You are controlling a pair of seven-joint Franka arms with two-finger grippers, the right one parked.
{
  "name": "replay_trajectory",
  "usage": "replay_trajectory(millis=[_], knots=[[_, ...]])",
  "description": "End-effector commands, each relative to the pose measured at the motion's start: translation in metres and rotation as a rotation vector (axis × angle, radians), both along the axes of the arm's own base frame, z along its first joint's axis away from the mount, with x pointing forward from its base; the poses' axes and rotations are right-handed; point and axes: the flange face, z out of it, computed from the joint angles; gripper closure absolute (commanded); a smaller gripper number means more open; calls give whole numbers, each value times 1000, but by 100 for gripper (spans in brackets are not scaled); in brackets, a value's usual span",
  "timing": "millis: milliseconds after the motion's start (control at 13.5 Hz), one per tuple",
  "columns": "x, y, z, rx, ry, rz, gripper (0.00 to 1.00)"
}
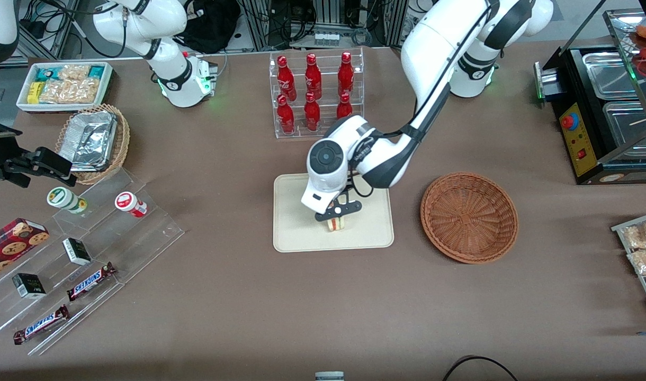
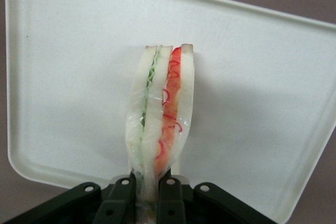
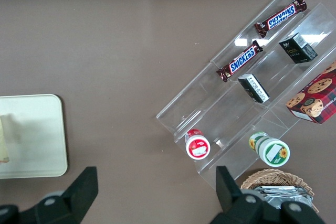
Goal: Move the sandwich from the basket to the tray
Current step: 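Lift the sandwich out of the basket and carry it over the cream tray, then lower the sandwich onto the tray and open the left gripper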
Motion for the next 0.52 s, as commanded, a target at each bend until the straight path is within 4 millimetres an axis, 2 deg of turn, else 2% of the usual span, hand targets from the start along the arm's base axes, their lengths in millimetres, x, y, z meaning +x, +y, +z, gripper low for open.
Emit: replay_trajectory(millis=[0, 443], knots=[[3, -6, -8, 34, -51, 38, 94], [4, -11, -14, -5, -63, 46, 93]])
